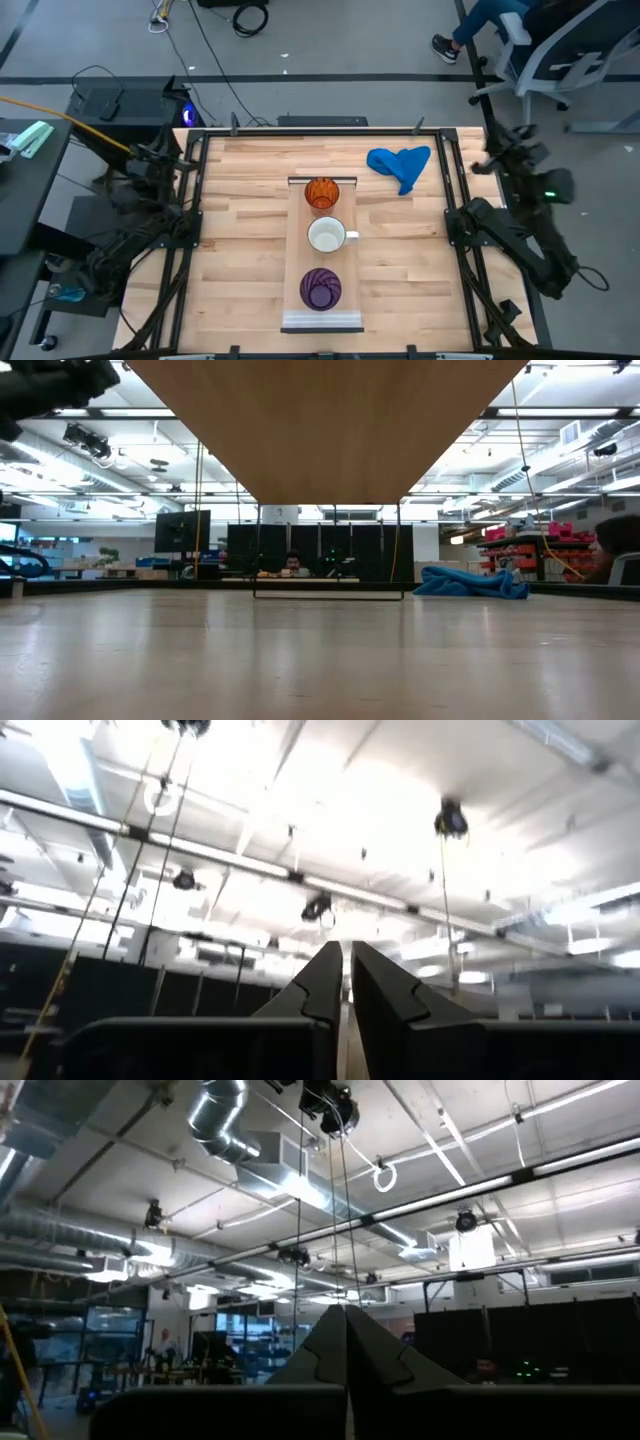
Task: Stack small to large cups/mugs on shelf
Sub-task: Return to Home Position
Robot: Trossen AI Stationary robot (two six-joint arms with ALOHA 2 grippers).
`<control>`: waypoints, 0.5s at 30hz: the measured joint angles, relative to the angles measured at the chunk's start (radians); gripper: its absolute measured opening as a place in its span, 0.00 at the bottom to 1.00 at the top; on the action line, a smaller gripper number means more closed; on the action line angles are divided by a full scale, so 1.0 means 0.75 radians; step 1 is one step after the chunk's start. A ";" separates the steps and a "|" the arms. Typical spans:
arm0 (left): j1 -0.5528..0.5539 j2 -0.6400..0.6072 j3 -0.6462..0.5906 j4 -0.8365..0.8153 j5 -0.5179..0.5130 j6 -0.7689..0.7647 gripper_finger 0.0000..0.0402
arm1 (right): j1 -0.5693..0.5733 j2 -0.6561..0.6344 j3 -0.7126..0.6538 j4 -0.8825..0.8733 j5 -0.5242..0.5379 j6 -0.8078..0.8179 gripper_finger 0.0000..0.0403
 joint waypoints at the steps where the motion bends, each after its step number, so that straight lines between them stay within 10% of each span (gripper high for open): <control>1: 0.000 -0.001 -0.025 0.048 0.000 -0.013 0.08 | 0.000 0.000 -0.079 0.090 -0.004 0.014 0.01; 15: 0.003 0.001 -0.107 -0.150 0.000 -0.058 0.08 | 0.002 -0.001 -0.666 0.610 0.017 0.109 0.01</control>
